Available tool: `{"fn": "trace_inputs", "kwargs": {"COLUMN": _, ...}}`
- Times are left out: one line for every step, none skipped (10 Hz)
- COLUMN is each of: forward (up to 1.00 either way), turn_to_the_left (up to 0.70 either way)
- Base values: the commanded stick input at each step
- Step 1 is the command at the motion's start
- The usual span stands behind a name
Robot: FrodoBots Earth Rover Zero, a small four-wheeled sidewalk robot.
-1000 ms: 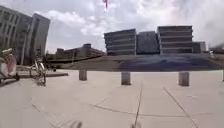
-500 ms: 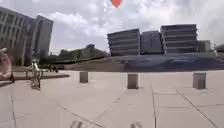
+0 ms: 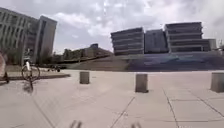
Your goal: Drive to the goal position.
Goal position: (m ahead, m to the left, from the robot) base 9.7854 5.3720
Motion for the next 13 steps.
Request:
{"fn": "trace_inputs", "kwargs": {"forward": 0.99, "turn_to_the_left": 0.06}}
{"fn": "trace_inputs", "kwargs": {"forward": 0.99, "turn_to_the_left": 0.06}}
{"fn": "trace_inputs", "kwargs": {"forward": 0.99, "turn_to_the_left": 0.06}}
{"fn": "trace_inputs", "kwargs": {"forward": 0.99, "turn_to_the_left": 0.06}}
{"fn": "trace_inputs", "kwargs": {"forward": 0.99, "turn_to_the_left": 0.06}}
{"fn": "trace_inputs", "kwargs": {"forward": 0.99, "turn_to_the_left": 0.06}}
{"fn": "trace_inputs", "kwargs": {"forward": 0.99, "turn_to_the_left": 0.06}}
{"fn": "trace_inputs", "kwargs": {"forward": 0.99, "turn_to_the_left": 0.06}}
{"fn": "trace_inputs", "kwargs": {"forward": 0.99, "turn_to_the_left": 0.06}}
{"fn": "trace_inputs", "kwargs": {"forward": 0.99, "turn_to_the_left": 0.06}}
{"fn": "trace_inputs", "kwargs": {"forward": 0.99, "turn_to_the_left": 0.06}}
{"fn": "trace_inputs", "kwargs": {"forward": 0.99, "turn_to_the_left": 0.06}}
{"fn": "trace_inputs", "kwargs": {"forward": 0.99, "turn_to_the_left": 0.06}}
